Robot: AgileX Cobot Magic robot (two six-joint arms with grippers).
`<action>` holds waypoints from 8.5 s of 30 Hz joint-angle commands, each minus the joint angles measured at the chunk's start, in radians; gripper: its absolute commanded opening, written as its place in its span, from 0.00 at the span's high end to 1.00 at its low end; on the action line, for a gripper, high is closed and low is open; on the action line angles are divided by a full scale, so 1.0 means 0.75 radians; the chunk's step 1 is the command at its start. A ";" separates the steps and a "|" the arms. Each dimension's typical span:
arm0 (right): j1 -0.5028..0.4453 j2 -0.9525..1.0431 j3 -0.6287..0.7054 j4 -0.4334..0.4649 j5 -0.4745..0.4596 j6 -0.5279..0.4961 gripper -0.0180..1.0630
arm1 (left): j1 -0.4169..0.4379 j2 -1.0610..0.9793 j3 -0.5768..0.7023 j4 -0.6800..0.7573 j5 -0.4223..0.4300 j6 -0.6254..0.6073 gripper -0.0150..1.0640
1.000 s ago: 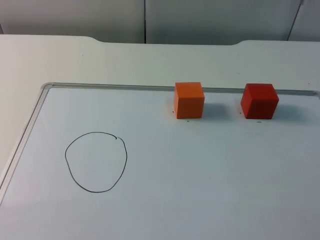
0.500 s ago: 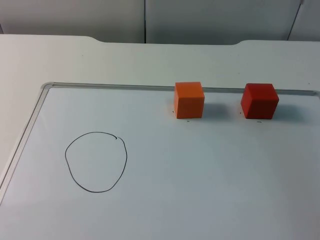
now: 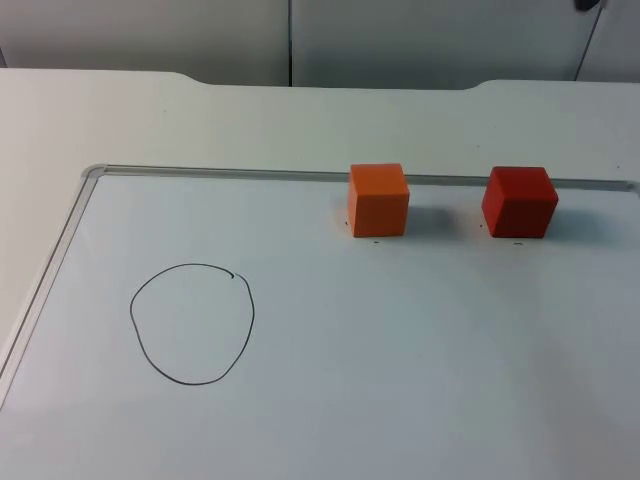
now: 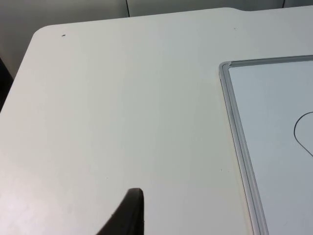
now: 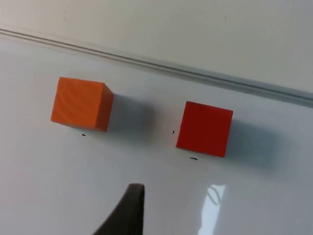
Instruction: Pick up one cube with the left hand and another cube with the right hand. First place the cube in the right hand at the target position, then stack the cube in the left hand on top.
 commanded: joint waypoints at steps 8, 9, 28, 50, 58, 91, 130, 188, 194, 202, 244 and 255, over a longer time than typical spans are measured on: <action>0.080 0.233 -0.010 -0.069 -0.161 0.152 0.03 | 0.003 -0.005 0.003 -0.008 -0.014 -0.007 0.01; 0.080 0.260 -0.010 -0.069 -0.168 0.161 0.03 | 0.003 -0.005 0.003 -0.008 -0.014 -0.007 0.01; 0.080 0.518 -0.010 -0.253 -0.430 0.454 0.03 | 0.003 -0.005 0.003 -0.008 -0.014 -0.007 0.01; 0.076 0.688 -0.010 -0.209 -0.404 0.489 0.25 | 0.003 -0.005 0.003 -0.008 -0.014 -0.007 0.01; 0.076 0.703 -0.010 -0.208 -0.416 0.489 0.51 | 0.003 -0.005 0.003 -0.008 -0.014 -0.007 0.01; 0.079 -0.722 -0.003 -0.464 -0.240 0.275 0.99 | 0.003 -0.005 0.003 -0.011 -0.014 -0.006 0.01; 0.079 -1.446 0.591 0.157 -0.275 -0.340 0.99 | 0.003 0.862 -0.184 -1.495 -0.496 1.235 0.01; 0.079 -1.427 0.591 0.209 -0.284 -0.316 0.99 | -0.727 3.164 -2.033 -0.316 -0.215 -0.288 0.02; 0.079 -1.427 0.591 0.209 -0.284 -0.316 0.99 | -0.755 3.264 -2.112 -0.343 -0.193 -0.355 0.02; 0.079 -1.427 0.594 0.209 -0.275 -0.316 0.99 | -0.771 3.318 -2.210 -0.293 -0.163 -0.423 0.02; 0.079 -1.427 0.593 0.206 -0.309 -0.328 0.99 | -0.781 3.421 -2.245 -0.199 -0.232 -0.444 0.71; 0.079 -1.427 0.593 0.188 -0.327 -0.328 0.99 | -0.790 3.360 -2.245 -0.202 -0.161 -0.455 0.99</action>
